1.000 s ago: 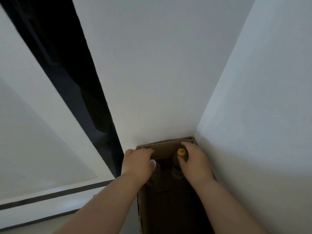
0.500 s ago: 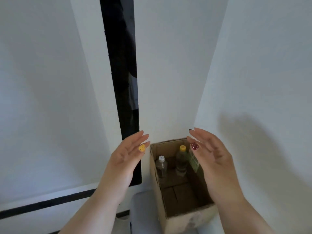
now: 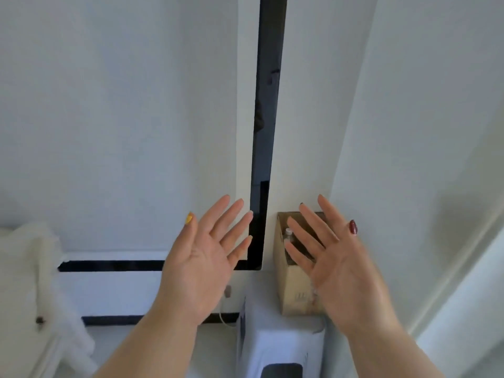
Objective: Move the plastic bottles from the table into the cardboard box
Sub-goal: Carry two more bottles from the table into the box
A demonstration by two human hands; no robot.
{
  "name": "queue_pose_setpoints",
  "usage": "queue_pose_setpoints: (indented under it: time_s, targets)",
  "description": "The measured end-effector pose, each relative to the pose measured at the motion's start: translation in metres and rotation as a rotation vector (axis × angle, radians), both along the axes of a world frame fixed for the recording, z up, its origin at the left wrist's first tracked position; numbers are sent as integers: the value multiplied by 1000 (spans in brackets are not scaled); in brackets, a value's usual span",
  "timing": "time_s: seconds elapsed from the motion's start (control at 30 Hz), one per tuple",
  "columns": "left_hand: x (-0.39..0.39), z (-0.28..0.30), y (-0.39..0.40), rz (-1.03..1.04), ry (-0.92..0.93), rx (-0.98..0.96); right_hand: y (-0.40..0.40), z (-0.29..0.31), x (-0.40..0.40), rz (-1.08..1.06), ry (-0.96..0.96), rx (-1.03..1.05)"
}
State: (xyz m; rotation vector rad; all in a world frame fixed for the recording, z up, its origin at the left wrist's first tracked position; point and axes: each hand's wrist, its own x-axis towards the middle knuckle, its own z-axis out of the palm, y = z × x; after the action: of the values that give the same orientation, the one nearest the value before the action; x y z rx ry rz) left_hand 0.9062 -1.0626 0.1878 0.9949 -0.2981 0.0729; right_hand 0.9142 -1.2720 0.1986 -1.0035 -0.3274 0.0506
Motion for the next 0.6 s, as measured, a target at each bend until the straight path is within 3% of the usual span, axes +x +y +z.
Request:
queue_pose_setpoints:
  time_s: [0.3, 0.6]
  targets:
    - [-216, 33, 38, 134, -35, 1, 48, 28, -191, 140, -86, -27]
    - [-452, 50, 143, 329, -105, 47, 168, 42, -393, 300, -206, -1]
